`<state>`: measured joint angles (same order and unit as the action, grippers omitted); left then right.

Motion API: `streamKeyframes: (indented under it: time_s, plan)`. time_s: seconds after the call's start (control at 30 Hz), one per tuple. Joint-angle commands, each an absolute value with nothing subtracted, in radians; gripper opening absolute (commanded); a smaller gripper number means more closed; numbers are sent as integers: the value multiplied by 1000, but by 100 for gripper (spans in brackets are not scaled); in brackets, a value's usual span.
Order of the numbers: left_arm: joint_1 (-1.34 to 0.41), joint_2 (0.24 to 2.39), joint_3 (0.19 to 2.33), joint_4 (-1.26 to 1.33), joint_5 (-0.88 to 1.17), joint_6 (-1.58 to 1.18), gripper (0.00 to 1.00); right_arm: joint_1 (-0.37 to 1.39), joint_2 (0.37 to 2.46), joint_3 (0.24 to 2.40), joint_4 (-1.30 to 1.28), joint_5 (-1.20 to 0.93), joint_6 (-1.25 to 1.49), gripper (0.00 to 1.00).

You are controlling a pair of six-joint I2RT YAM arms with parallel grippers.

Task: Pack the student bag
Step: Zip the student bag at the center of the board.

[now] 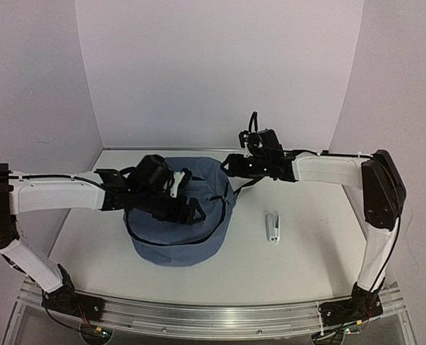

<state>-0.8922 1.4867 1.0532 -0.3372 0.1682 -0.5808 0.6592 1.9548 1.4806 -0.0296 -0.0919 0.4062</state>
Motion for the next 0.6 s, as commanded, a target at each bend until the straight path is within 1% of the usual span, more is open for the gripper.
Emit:
streamKeyframes:
  time_s: [0.0,0.07,0.13,0.27,0.47,0.57]
  plan:
    - [-768,1370,1060,-495,203,-653,93,645,2071,1653,-71,-97,325,71]
    - [-706,1352,1041,-548,202,-667,97,636,2128,1722,-95,-105,288,74]
    - [-651,1328,1018,-571,204,-681,99,624,2178,1774,-114,-117,265,76]
    - [-577,1275,975,-634,167,-733,100,582,2258,1832,-131,-163,244,74]
    - [-542,1207,879,-695,103,-823,100,554,2302,1841,-130,-308,206,74]
    - [-541,1187,834,-718,46,-868,100,553,2341,1870,-130,-417,180,77]
